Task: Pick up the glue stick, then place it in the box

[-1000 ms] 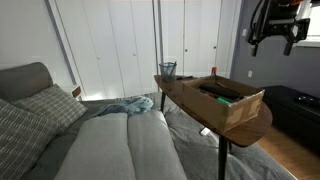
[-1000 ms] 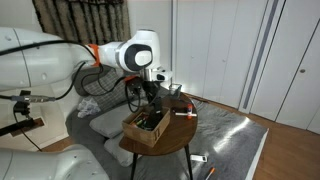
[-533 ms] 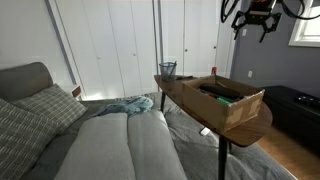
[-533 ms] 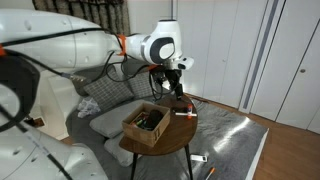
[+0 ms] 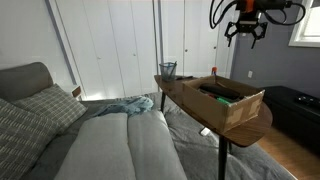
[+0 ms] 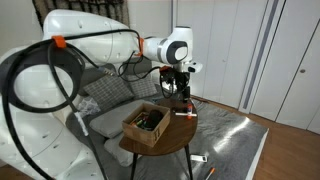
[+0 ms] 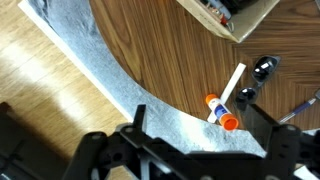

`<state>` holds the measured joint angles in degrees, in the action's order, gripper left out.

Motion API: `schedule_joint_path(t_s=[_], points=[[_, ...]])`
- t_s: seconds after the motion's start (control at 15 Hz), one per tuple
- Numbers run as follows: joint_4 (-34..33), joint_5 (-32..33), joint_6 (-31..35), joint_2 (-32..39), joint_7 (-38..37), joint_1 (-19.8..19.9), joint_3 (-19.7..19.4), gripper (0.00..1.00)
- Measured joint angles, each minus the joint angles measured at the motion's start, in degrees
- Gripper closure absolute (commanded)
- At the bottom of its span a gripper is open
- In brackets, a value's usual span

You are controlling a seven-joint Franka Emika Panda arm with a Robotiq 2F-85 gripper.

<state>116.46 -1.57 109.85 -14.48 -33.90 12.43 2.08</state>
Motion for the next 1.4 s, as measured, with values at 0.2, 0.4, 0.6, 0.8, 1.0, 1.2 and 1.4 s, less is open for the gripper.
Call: schedule_joint_path(t_s=[0.2,0.4,0.6,0.8,1.0,1.2,1.4], points=[[0.0,0.7,3.7,2.9,5.9,-0.7,-1.6,0.0],[-1.5,-5.2,11.0,7.7,15.3,-2.5,-4.1,0.0],[-5.8,-16.1,11.8,13.4,24.0,-3.8,-5.9,0.0],[-10.0,-21.9,7.6,17.7,27.8,-3.8,-6.8,0.0],[-11.0,-22.4,6.9,18.4,28.0,-3.8,-6.9,0.0],[-11.0,-20.9,6.4,19.0,26.2,-3.8,-7.0,0.0],[-11.1,-17.7,6.6,20.3,23.0,-3.8,-7.5,0.0]])
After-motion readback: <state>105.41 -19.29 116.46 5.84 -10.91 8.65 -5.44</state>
